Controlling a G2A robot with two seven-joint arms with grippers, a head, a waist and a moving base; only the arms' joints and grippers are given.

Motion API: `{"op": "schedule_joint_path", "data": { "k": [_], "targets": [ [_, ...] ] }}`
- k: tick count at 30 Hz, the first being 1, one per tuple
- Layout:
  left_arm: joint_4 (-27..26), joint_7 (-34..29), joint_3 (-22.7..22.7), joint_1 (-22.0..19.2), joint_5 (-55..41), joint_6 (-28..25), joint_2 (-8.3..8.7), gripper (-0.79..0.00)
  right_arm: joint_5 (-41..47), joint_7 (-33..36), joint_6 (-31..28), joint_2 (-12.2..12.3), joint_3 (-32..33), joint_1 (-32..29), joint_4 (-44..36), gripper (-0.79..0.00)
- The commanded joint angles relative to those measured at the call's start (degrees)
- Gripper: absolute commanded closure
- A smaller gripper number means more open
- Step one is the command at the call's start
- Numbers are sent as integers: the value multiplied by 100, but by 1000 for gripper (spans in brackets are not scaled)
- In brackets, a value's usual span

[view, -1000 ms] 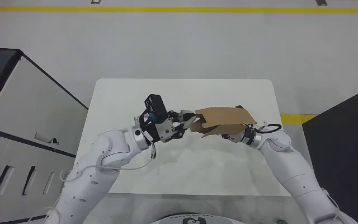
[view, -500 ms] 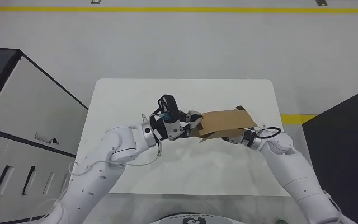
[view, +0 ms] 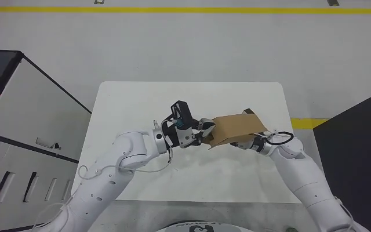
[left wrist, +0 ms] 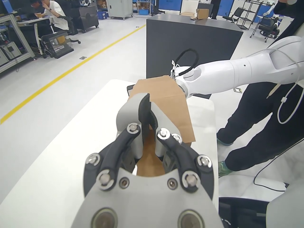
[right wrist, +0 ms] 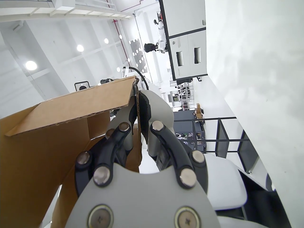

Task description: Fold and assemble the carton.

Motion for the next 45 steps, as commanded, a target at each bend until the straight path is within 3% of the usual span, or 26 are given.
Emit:
{"op": "schedule_joint_path", "data": {
  "k": [1, 45],
  "targets": [
    [9, 1, 17, -3, 23, -3, -3, 0, 12, 22, 15, -7, -18, 19, 8, 0],
    [168, 31, 211, -63, 23, -161, -44, 0, -197, 273, 109, -62, -239, 108, -51, 0]
  ]
}}
